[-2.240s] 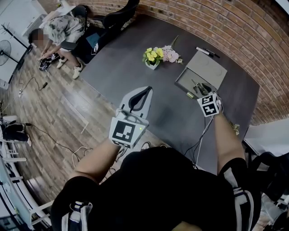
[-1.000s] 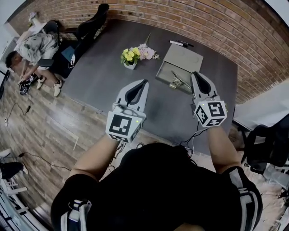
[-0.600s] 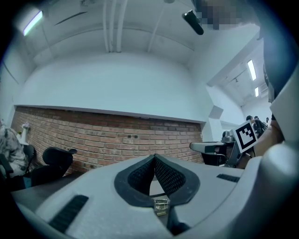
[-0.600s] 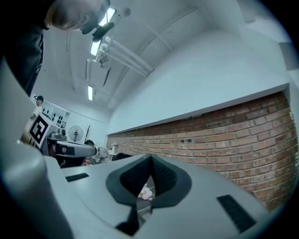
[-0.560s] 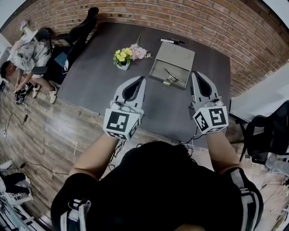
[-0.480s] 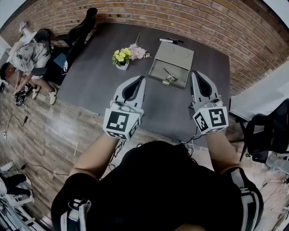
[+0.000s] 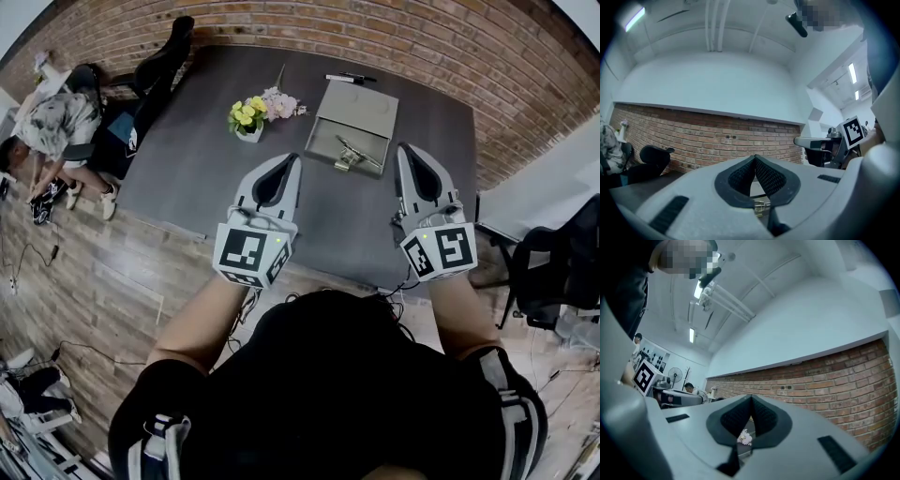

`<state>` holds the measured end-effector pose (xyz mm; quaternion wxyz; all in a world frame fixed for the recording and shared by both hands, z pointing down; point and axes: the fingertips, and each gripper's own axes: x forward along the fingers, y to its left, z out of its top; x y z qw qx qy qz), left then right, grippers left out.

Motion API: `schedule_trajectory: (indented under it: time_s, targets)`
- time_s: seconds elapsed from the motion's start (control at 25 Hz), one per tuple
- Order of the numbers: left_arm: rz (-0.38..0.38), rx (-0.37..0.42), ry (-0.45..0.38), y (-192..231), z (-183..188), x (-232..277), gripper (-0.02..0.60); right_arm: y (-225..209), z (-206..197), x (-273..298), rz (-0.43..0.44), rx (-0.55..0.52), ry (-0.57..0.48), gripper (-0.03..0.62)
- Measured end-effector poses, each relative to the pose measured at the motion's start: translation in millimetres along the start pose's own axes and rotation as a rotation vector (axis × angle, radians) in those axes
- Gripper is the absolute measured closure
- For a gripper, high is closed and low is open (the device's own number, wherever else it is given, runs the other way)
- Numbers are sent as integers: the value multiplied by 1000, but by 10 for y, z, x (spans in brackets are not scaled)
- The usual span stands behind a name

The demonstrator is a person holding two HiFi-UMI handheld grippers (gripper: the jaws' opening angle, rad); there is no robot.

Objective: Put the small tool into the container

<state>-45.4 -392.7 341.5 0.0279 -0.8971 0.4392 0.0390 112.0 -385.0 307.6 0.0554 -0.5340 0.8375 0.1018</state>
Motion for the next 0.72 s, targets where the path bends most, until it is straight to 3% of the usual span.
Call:
schedule_trajectory:
  time_s: [0.72]
  targets:
    - [5, 18, -1, -33, 46, -51, 572, 45, -1, -37, 23, 10, -2, 599]
